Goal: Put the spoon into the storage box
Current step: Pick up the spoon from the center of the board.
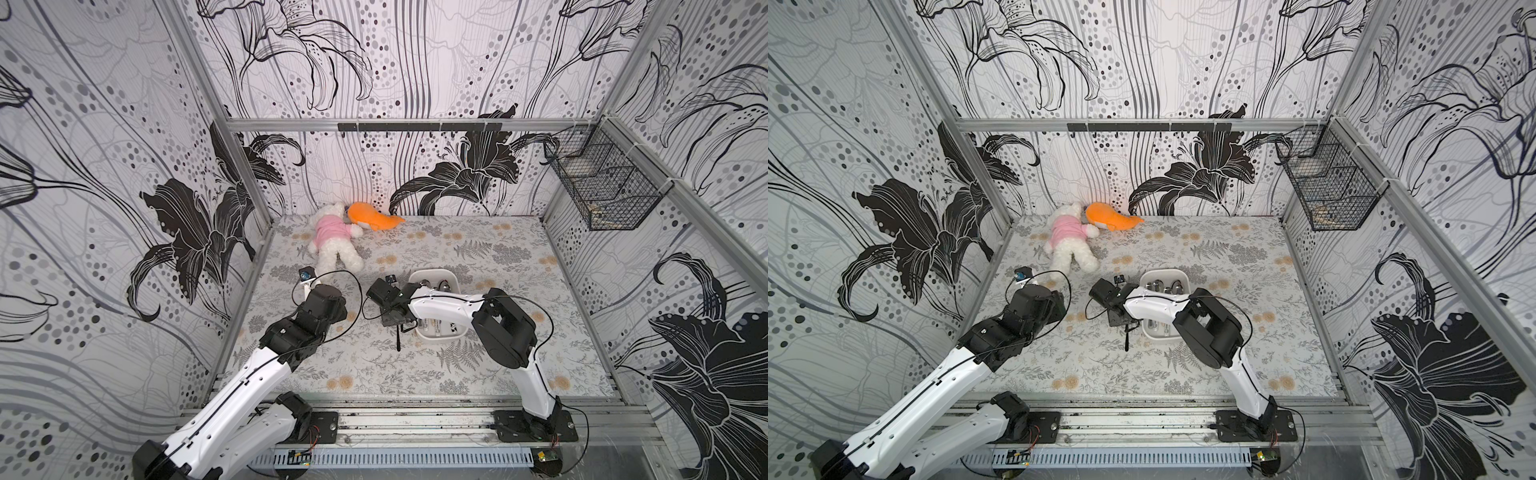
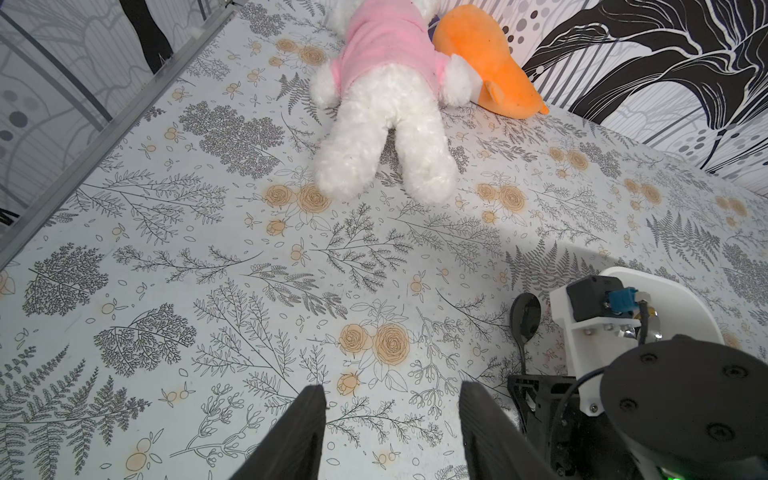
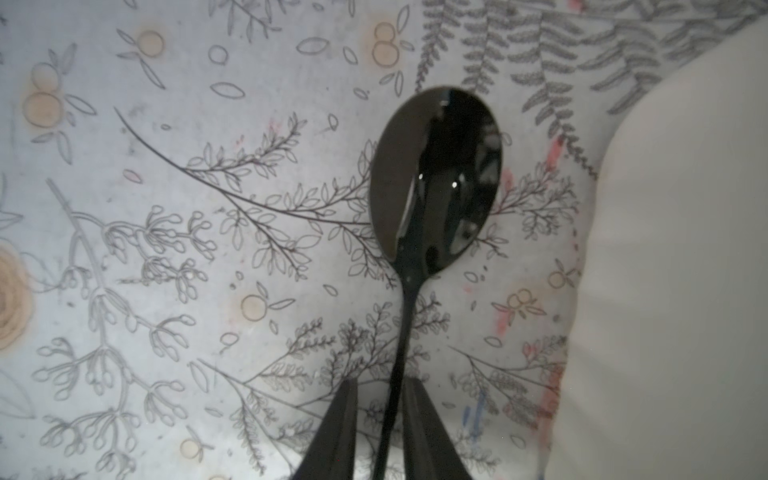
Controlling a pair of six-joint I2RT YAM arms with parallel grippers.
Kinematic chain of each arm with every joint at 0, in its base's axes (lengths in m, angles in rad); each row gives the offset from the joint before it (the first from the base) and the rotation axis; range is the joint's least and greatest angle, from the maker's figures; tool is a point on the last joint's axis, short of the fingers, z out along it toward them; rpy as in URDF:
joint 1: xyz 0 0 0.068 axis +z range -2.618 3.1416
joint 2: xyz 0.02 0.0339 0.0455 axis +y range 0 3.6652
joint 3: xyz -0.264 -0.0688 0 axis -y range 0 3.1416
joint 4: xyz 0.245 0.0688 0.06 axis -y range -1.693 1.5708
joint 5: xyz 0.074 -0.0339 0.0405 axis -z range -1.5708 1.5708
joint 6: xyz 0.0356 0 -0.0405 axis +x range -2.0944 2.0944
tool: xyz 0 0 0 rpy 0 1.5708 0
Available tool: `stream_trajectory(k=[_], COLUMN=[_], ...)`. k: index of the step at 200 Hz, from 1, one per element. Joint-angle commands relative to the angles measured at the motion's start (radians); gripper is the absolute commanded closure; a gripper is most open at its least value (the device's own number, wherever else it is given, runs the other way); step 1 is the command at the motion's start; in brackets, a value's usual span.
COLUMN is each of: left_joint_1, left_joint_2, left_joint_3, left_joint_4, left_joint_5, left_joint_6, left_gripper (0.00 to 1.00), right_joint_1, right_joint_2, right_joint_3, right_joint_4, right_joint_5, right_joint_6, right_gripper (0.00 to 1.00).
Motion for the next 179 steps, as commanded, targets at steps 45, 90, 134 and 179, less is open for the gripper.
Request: stream_trajectory(k=[45,90,134,179], left_joint_1=[0.005,0.006,0.006,0.006], left_joint_2=[0.006,0.005,0.003,0.005], left_joint_3=[-0.012,-0.013,-0.017,-0.017], left_joint_4=[0.020,0.020,0.019,0.019], left_joint_5=[0.010,0.007,0.003,0.003], left_joint_6=[0.021,0.019,0.015,0.016], left_gripper=[0.42,0.42,0.42,0.42], right_joint_1=[-0.019,-0.020,-0.020,-0.043], right_joint_2=[0.042,0.027,-0.038,-0.171], right_joint_3=[0.021,0.079,0.112,0.086], right_joint_4=[-0.020,-0.017,-0.009,-0.015], right_joint_5=[0.019,0.031,0.013,0.007], right_joint_6=[-0.019,-0.052,-0.084,-0.113], right_gripper=[0.95,1.00,1.00,1.00])
